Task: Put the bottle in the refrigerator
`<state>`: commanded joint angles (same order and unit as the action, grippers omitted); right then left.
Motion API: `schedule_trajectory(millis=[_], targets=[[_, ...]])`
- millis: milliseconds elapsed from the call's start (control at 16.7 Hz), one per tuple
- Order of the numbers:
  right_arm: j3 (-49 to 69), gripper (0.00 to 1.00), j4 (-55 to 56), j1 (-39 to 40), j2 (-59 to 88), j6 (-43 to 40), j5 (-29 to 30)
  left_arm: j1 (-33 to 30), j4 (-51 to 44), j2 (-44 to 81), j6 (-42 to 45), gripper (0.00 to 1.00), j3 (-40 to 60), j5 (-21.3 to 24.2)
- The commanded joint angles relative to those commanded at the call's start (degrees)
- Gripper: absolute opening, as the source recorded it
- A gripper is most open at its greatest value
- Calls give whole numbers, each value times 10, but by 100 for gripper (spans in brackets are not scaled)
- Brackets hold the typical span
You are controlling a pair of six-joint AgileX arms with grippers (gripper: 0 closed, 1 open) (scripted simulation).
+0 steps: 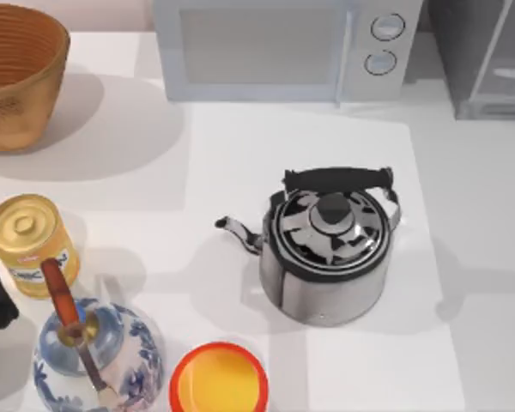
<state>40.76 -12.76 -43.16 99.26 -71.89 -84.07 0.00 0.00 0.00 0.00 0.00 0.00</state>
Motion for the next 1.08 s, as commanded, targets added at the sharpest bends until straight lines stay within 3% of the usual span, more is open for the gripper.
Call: schedule_trajectory(millis=[420, 480, 660, 840, 1080], targets=[[3, 1, -45, -14, 1, -34, -1, 0, 0, 0, 0, 100, 0, 0], [-66, 1, -43, 31, -16, -33, 0, 0, 0, 0, 0, 100, 0, 0], [-74, 1, -39, 38, -29, -17, 14, 0, 0, 0, 0, 100, 0, 0], [-103, 1, -27, 67, -91, 35, 65, 0, 0, 0, 0, 100, 0, 0], [-164, 1, -4, 139, -258, 150, 192, 0, 0, 0, 0, 100, 0, 0]])
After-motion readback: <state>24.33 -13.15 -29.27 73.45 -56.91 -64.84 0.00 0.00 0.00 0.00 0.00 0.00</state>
